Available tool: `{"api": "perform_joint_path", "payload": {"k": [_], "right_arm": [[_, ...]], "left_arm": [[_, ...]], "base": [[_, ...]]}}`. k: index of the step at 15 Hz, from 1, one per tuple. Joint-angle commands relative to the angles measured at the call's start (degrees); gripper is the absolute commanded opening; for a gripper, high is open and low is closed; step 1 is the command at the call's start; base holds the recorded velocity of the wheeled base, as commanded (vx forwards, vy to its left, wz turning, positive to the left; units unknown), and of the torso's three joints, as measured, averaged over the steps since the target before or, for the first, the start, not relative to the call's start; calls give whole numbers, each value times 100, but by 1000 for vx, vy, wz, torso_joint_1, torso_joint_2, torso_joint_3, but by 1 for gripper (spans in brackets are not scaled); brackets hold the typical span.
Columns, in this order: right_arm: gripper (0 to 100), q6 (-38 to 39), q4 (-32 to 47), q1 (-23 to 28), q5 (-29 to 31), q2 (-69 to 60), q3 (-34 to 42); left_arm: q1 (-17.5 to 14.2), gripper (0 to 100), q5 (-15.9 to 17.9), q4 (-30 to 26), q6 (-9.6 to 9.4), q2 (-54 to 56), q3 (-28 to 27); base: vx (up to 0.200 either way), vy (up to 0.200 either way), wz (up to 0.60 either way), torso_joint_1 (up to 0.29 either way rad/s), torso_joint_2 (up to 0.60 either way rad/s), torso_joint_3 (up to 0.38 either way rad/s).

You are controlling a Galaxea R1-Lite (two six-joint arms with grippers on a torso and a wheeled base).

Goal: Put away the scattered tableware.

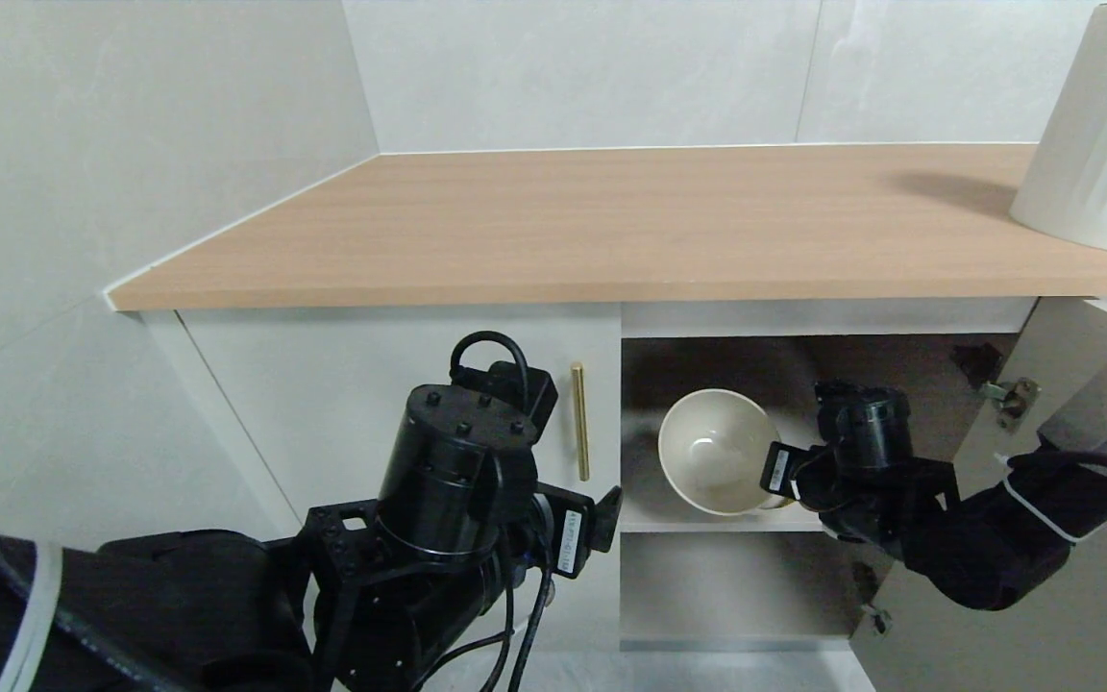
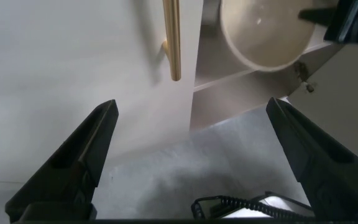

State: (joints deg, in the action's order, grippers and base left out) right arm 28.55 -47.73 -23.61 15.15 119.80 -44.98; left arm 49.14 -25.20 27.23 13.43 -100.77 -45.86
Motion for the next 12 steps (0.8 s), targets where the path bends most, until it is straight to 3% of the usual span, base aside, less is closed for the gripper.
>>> {"api": "perform_joint_path", "payload": {"k": [1, 12], "right_arm": [[0, 1, 0, 146, 67, 123, -134], [0, 1, 0, 542, 489, 633, -538]], "left_arm": [[-1, 100, -3, 1, 1, 4, -2], [-1, 100, -11, 1, 1, 4, 7]], "base": [[0, 0, 0, 0, 0, 0], [0, 0, 0, 0, 0, 0]]}}
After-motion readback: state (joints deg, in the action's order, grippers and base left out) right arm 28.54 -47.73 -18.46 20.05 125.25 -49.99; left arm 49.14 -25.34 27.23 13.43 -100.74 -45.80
